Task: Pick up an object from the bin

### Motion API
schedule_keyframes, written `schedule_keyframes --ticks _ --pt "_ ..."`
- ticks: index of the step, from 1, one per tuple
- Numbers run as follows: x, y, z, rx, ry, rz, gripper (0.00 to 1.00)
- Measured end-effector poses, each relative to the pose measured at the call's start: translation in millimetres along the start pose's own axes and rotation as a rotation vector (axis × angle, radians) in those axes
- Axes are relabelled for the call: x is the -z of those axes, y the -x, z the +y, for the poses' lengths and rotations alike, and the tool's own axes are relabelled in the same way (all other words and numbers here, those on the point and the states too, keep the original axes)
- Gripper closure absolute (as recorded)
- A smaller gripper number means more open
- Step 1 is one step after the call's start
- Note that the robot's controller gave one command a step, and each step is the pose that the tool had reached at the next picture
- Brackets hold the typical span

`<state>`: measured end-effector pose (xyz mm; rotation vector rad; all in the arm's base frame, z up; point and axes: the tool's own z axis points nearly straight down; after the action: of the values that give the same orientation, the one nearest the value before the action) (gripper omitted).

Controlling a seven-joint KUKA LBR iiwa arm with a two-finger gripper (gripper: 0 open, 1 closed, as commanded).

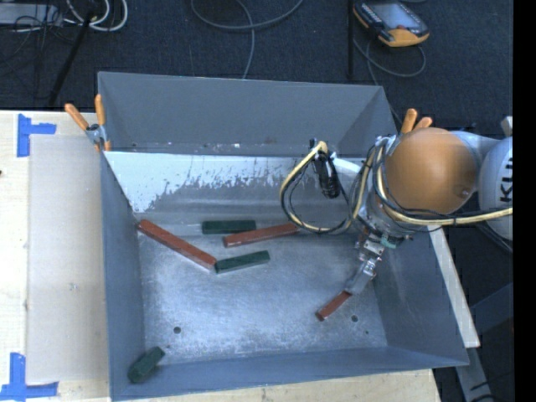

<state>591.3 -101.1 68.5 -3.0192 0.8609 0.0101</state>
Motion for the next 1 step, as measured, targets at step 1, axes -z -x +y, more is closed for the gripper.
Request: schedule_keyframes --ticks 1 --pt "22.3 46.7 -21.3 0.507 0.001 0.001 0.00"
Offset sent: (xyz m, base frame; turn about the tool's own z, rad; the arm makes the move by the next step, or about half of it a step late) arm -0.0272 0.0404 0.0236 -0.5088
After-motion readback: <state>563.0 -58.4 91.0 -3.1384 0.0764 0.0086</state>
